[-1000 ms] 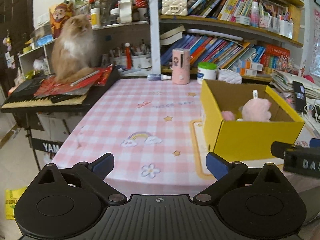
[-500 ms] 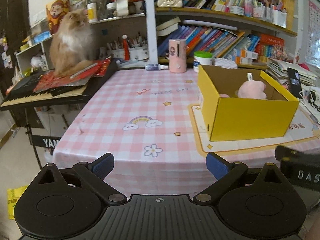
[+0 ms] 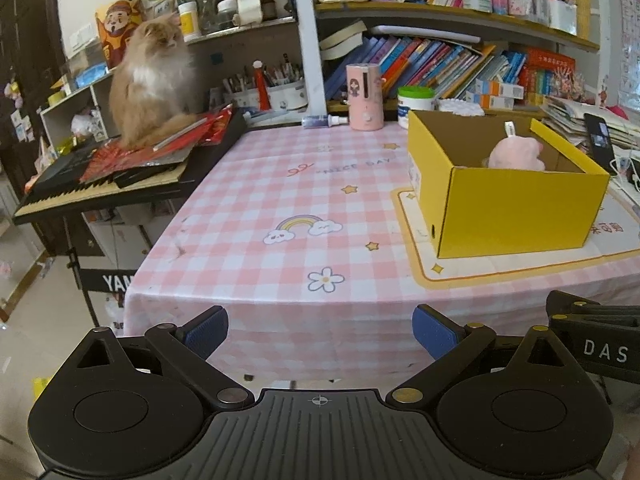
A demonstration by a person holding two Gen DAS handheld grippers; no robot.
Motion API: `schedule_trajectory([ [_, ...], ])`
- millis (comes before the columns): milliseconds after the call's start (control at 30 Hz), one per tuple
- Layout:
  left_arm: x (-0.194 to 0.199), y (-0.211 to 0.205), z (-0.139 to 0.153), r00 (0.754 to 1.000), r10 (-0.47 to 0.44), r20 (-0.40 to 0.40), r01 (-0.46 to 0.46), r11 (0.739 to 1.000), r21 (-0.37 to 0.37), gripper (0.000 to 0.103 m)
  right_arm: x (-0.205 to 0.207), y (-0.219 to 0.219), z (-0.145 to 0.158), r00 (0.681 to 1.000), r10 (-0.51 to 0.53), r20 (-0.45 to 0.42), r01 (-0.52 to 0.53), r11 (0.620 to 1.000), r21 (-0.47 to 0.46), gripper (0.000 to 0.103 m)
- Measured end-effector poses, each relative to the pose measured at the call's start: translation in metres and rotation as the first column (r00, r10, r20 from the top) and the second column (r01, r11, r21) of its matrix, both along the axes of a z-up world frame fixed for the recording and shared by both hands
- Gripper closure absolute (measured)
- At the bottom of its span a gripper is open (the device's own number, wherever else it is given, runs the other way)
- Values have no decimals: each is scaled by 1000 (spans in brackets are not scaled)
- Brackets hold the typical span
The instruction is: Organize objects
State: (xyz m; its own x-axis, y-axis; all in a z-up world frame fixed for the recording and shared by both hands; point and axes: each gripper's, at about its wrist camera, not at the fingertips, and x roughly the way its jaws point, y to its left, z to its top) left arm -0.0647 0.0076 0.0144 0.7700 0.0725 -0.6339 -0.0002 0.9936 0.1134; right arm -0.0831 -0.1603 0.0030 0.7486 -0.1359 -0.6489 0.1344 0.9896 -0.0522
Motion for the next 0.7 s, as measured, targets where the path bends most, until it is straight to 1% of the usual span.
schedule_trajectory([
  [167, 0, 4, 0, 1000, 25, -2, -25, 1000, -10, 3, 1, 6, 0, 1000, 19, -4, -19, 1000, -13, 0],
  [333, 0, 1, 0, 1000, 24, -7, -24, 1000, 9, 3, 1, 8, -1, 999, 30, -13, -31, 999, -20, 0],
  [700, 1, -1, -1, 999, 33, -10, -33, 999, 19, 3, 3, 7, -2, 999, 16, -28, -16, 1000, -13, 0],
])
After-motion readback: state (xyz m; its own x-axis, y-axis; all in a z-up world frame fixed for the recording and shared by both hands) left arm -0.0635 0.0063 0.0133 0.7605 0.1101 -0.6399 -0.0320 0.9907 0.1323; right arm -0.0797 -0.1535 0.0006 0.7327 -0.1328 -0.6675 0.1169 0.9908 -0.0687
